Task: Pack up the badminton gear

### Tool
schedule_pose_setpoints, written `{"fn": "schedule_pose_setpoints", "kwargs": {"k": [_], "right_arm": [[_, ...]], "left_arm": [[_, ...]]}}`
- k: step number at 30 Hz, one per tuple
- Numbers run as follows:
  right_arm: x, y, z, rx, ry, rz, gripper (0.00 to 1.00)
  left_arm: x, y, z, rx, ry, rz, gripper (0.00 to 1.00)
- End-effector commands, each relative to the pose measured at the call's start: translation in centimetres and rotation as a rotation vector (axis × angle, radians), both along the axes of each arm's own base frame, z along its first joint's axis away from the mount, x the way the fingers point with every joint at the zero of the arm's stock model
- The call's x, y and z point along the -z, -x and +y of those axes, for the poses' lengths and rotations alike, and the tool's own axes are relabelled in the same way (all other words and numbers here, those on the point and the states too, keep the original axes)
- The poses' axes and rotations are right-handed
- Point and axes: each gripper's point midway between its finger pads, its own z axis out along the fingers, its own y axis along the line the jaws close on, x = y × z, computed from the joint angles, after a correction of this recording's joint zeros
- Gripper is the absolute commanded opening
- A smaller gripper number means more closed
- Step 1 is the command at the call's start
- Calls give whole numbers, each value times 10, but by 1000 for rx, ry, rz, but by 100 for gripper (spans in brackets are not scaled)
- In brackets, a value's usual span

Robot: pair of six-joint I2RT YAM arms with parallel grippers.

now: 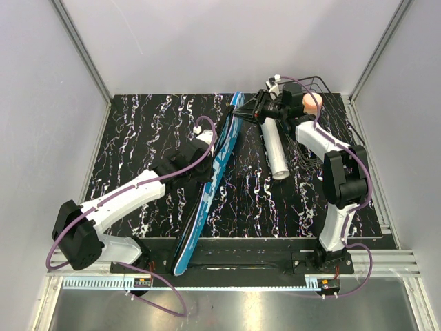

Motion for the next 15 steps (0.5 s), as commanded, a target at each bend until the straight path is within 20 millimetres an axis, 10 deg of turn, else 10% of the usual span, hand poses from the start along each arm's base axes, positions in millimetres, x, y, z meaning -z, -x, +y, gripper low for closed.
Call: {"fn": "schedule_pose_setpoints", "kwargs": {"k": [1, 15], "right_arm": [[-31, 8, 9, -33, -13, -91, 31], [-32, 10, 11, -21, 101, -130, 35]], "left_arm": [[-33, -9, -18, 26, 99, -75, 0], [-32, -8, -19, 33, 101, -71, 0]]}}
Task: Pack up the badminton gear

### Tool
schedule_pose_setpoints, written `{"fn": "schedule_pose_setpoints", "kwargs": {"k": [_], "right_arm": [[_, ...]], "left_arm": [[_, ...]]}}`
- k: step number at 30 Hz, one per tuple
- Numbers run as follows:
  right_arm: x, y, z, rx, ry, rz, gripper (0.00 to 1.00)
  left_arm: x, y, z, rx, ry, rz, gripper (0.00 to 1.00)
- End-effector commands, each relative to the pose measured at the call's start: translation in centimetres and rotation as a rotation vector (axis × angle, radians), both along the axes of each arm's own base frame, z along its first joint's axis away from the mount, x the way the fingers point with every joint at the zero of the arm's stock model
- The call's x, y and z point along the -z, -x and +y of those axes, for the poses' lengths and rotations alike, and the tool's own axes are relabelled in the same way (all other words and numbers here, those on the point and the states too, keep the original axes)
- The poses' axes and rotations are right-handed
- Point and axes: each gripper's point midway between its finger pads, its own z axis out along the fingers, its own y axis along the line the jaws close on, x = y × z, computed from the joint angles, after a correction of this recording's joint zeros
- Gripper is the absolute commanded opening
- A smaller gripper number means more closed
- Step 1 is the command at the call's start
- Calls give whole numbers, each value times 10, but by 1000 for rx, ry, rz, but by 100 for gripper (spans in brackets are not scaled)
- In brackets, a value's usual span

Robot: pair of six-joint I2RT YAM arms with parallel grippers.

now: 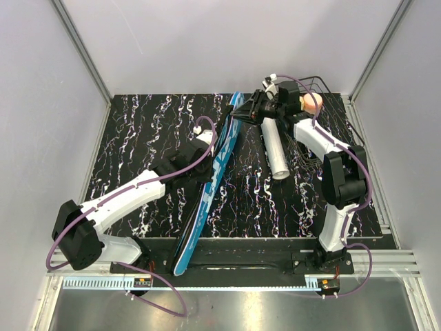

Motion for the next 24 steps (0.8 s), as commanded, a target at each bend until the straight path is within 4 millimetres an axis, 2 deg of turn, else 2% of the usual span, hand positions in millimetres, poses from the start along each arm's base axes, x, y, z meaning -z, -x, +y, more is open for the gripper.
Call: {"fn": "schedule_pose_setpoints", "kwargs": {"k": [1, 2, 8, 10, 11, 12, 14, 15, 16, 17, 18, 19, 20, 21, 22, 23, 24], "right_arm": [[-36, 4, 3, 3, 59, -127, 35], [-29, 6, 2, 6, 85, -94, 36], [-27, 8, -5, 49, 253, -148, 39], [-32, 6, -9, 77, 333, -205, 40], [-30, 12, -11, 78, 374, -191, 41], [-39, 11, -13, 82, 410, -240, 41], [-39, 17, -13, 105, 493, -253, 42], [-47, 17, -13, 110, 520, -291, 43], [-48, 14, -16, 140, 559, -299, 43], [-44, 20, -14, 132, 596, -290, 43], [-53, 19, -14, 140, 620, -322, 43], [-52, 16, -18, 172, 665, -323, 44], [-43, 20, -14, 152, 704, -304, 44], [-50, 19, -13, 157, 720, -325, 42], [-49, 17, -14, 177, 760, -330, 41], [-38, 21, -10, 159, 801, -308, 40], [-45, 20, -8, 166, 812, -330, 38]], "left_arm": [[-32, -8, -19, 32, 102, -72, 0], [-31, -8, -19, 33, 100, -69, 0], [-31, -7, -17, 27, 98, -74, 0], [-31, -8, -16, 25, 95, -74, 0], [-30, -8, -16, 23, 94, -73, 0], [-30, -8, -16, 26, 95, -72, 0], [-29, -8, -17, 28, 93, -68, 0], [-30, -8, -17, 28, 96, -69, 0], [-29, -8, -19, 32, 96, -67, 0], [-29, -8, -20, 33, 99, -65, 0], [-29, -8, -20, 34, 98, -63, 0], [-29, -8, -20, 35, 100, -63, 0], [-30, -8, -20, 35, 100, -63, 0], [-30, -8, -20, 35, 100, -63, 0], [-29, -8, -20, 34, 98, -61, 0], [-29, -8, -20, 35, 99, -62, 0], [-29, -8, -20, 35, 99, -62, 0]]}}
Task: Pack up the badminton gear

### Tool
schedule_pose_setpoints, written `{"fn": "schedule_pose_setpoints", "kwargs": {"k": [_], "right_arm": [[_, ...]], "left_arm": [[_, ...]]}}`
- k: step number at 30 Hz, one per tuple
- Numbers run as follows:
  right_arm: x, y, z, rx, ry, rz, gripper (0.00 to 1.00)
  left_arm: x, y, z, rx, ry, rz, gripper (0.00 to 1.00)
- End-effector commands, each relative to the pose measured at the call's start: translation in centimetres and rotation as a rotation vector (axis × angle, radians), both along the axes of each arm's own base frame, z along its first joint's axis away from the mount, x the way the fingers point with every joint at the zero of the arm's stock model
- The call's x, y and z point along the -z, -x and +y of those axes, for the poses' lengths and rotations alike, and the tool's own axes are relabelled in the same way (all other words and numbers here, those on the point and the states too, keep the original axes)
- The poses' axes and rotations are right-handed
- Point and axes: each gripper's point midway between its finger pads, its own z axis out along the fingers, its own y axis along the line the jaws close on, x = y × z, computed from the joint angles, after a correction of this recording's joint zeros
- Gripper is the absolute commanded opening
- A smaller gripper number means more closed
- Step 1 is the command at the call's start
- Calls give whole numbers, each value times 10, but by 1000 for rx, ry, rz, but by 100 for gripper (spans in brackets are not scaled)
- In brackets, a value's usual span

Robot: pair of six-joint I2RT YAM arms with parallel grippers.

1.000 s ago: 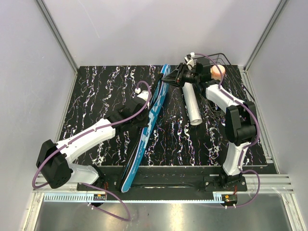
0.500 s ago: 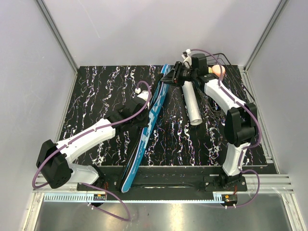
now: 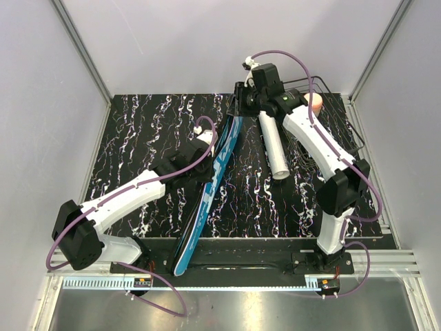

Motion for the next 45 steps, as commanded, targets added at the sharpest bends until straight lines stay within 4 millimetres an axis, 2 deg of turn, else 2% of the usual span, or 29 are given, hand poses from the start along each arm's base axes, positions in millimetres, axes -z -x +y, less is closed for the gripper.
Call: {"fn": "schedule_pose_setpoints", "kwargs": {"k": [1, 2, 4, 13, 24, 25, 27, 28, 29, 35, 45], "right_arm": [[-6, 3, -10, 54, 182, -57, 38], [0, 1, -12, 68, 208, -51, 37], [-3, -1, -10, 82, 228, -67, 36], [9, -6, -1, 70, 288, -65, 31], [11, -12, 5, 77, 338, -97, 33], [15, -12, 5, 76, 352, -90, 34], [11, -14, 5, 85, 370, -108, 35], [18, -14, 5, 82, 394, -95, 36], [12, -16, 5, 87, 393, -108, 36], [16, -18, 10, 88, 425, -115, 35], [22, -22, 5, 122, 461, -106, 33]], "left_arm": [[-29, -9, -18, 26, 93, -67, 0], [-29, -9, -18, 26, 93, -67, 0], [-28, -8, -18, 27, 91, -64, 0], [-29, -7, -16, 24, 94, -68, 0], [-30, -7, -18, 31, 97, -69, 0], [-30, -7, -18, 31, 97, -69, 0], [-30, -7, -18, 31, 97, -69, 0], [-31, -8, -18, 31, 98, -70, 0], [-30, -7, -18, 33, 97, -66, 0], [-30, -7, -19, 35, 98, -67, 0], [-30, -7, -18, 38, 95, -69, 0]]}}
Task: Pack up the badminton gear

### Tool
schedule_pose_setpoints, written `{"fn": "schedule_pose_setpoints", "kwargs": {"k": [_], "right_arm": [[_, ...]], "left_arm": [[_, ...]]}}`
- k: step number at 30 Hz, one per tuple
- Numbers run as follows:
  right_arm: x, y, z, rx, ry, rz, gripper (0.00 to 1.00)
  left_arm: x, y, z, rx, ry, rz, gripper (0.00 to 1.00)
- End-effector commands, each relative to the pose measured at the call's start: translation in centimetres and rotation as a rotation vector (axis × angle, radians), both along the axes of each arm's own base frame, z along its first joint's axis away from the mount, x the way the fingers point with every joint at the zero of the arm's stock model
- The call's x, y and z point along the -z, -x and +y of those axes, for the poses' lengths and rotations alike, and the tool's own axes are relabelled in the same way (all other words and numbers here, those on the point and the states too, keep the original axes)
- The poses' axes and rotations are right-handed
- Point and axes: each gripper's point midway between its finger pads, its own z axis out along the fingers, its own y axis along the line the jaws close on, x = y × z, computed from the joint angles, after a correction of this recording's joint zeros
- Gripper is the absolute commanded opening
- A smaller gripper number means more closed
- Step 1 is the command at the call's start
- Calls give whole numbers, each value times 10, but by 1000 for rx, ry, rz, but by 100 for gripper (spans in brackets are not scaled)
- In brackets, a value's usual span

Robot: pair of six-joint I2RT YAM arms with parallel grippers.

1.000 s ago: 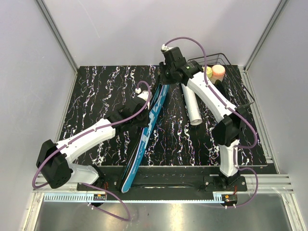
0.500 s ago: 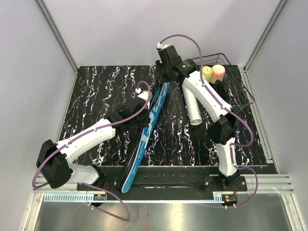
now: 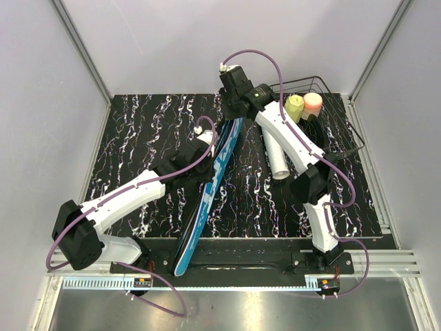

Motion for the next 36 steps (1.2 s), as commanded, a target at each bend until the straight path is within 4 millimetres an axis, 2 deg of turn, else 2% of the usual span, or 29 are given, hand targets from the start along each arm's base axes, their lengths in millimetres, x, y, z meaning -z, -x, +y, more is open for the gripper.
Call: {"fn": "schedule_pose_setpoints", "kwargs": {"k": [1, 10, 17, 18, 23, 27, 28, 30, 31, 36], "right_arm": [[-8, -4, -2, 25, 13, -31, 33], [6, -5, 13, 40, -74, 3, 36], [2, -10, 19, 45, -193, -30, 36], [-5, -14, 23, 42, -227, -58, 35], [-10, -12, 17, 46, -316, -85, 32], [-17, -16, 10, 50, -373, -106, 25], [-12, -17, 9, 50, -376, -93, 24], [-15, -17, 10, 27, -402, -90, 22], [-14, -16, 10, 17, -403, -87, 15], [-21, -8, 15, -26, -437, -81, 1]], "left_arm": [[-29, -8, -17, 32, 90, -71, 0], [-33, -7, -16, 33, 94, -80, 0], [-33, -7, -14, 30, 94, -83, 0], [-33, -6, -14, 31, 94, -81, 0], [-32, -6, -14, 30, 91, -80, 0], [-31, -6, -13, 30, 90, -79, 0], [-31, -5, -13, 30, 90, -79, 0], [-31, -6, -13, 29, 92, -82, 0], [-30, -5, -13, 29, 90, -80, 0], [-30, -8, -12, 19, 86, -83, 0]]}}
